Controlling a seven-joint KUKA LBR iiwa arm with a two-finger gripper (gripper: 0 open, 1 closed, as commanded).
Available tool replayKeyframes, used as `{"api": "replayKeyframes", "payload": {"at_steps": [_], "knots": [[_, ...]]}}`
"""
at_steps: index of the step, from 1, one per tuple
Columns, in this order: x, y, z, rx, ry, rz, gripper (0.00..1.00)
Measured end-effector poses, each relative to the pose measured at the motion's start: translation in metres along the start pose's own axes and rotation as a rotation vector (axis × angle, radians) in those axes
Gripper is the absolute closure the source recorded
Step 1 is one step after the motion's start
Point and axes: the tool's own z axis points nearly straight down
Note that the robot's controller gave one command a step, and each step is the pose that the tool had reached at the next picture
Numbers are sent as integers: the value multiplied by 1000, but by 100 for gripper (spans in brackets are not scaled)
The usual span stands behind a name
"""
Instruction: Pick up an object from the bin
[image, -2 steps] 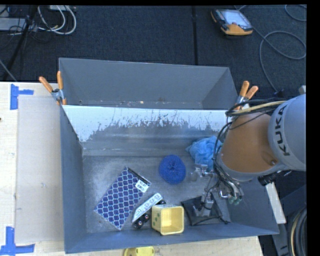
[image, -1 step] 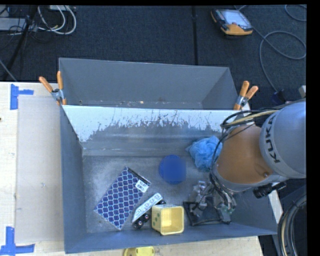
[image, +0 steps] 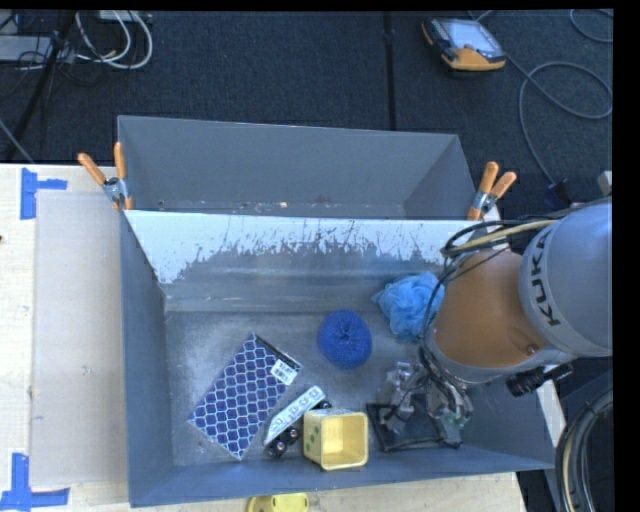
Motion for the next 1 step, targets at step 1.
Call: {"api": "replayKeyframes", "payload": {"at_steps": [1], "knots": [[-6, -22, -46, -1, 5, -8, 100]]}}
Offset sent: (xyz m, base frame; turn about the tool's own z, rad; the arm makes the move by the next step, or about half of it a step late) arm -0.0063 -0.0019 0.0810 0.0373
